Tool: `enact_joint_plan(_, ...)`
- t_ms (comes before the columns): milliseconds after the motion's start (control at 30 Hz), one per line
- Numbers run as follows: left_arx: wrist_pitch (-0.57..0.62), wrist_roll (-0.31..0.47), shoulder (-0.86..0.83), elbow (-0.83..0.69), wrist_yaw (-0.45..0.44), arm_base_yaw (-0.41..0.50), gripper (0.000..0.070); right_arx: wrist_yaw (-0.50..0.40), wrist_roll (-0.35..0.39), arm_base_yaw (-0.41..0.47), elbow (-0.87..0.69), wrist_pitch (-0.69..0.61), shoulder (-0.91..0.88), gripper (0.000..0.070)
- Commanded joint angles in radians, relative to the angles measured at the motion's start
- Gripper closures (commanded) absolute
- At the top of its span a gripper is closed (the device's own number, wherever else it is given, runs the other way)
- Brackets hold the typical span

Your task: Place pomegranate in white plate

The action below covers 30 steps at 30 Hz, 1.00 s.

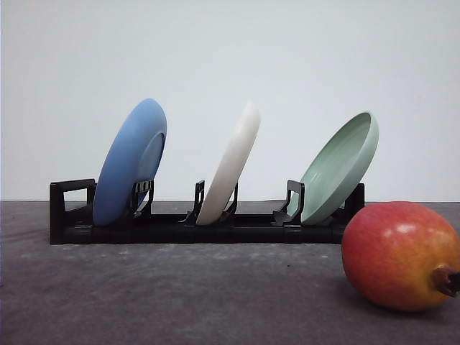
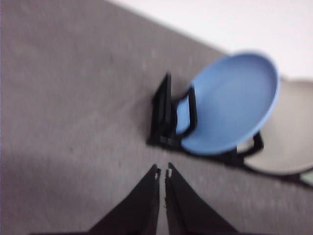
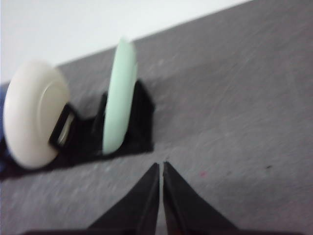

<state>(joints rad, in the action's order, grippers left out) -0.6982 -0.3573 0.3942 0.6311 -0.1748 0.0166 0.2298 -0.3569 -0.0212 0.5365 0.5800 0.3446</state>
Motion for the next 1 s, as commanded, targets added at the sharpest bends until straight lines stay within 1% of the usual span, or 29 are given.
enact_joint_plan(0, 0.002, 0.036, 0.028, 0.024, -0.042, 0.000, 0.0697, 0.029, 0.031, -0.003, 0.015, -0.001, 0.031, 0.0693)
enact_joint_plan(100, -0.001, 0.048, 0.083, 0.037, -0.100, -0.012, 0.0697, 0.039, 0.044, -0.021, 0.015, -0.002, 0.079, 0.0693)
enact_joint_plan(200, -0.002, 0.063, 0.127, 0.051, -0.100, -0.054, 0.0697, 0.020, 0.080, -0.068, 0.015, -0.006, 0.106, 0.0693)
enact_joint_plan(300, 0.024, 0.084, 0.151, 0.058, -0.098, -0.120, 0.0697, -0.001, 0.113, -0.133, 0.015, -0.016, 0.115, 0.0693)
enact_joint_plan(400, 0.043, 0.159, 0.169, 0.076, -0.074, -0.198, 0.0697, -0.002, 0.144, -0.194, 0.015, -0.034, 0.118, 0.0693)
enact_joint_plan(533, 0.045, 0.312, 0.182, 0.100, -0.053, -0.281, 0.0697, 0.000, 0.202, -0.244, 0.015, -0.067, 0.118, 0.0693)
enact_joint_plan(600, 0.045, 0.348, 0.182, 0.103, -0.053, -0.300, 0.0697, 0.002, 0.210, -0.250, 0.015, -0.076, 0.118, 0.0693)
enact_joint_plan(667, 0.047, 0.353, 0.182, 0.103, -0.054, -0.307, 0.0689, 0.003, 0.210, -0.251, 0.015, -0.078, 0.118, 0.0690)
enact_joint_plan(700, 0.048, 0.353, 0.182, 0.103, -0.056, -0.308, 0.0655, 0.004, 0.211, -0.251, 0.015, -0.078, 0.118, 0.0672)
enact_joint_plan(733, 0.051, 0.354, 0.182, 0.103, -0.059, -0.309, 0.0592, 0.006, 0.211, -0.251, 0.015, -0.078, 0.118, 0.0634)
enact_joint_plan(800, 0.066, 0.354, 0.182, 0.103, -0.063, -0.309, 0.0412, 0.006, 0.211, -0.251, 0.015, -0.078, 0.117, 0.0463)
enact_joint_plan(833, 0.077, 0.354, 0.182, 0.103, -0.063, -0.309, 0.0336, 0.006, 0.211, -0.251, 0.015, -0.078, 0.117, 0.0377)
enact_joint_plan(867, 0.088, 0.354, 0.182, 0.103, -0.070, -0.309, 0.0319, 0.006, 0.210, -0.251, 0.015, -0.078, 0.117, 0.0345)
enact_joint_plan(900, 0.100, 0.354, 0.182, 0.103, -0.079, -0.309, 0.0310, 0.006, 0.209, -0.251, 0.015, -0.078, 0.117, 0.0328)
enact_joint_plan(967, 0.123, 0.354, 0.182, 0.103, -0.106, -0.311, 0.0310, 0.006, 0.207, -0.251, 0.015, -0.078, 0.117, 0.0329)
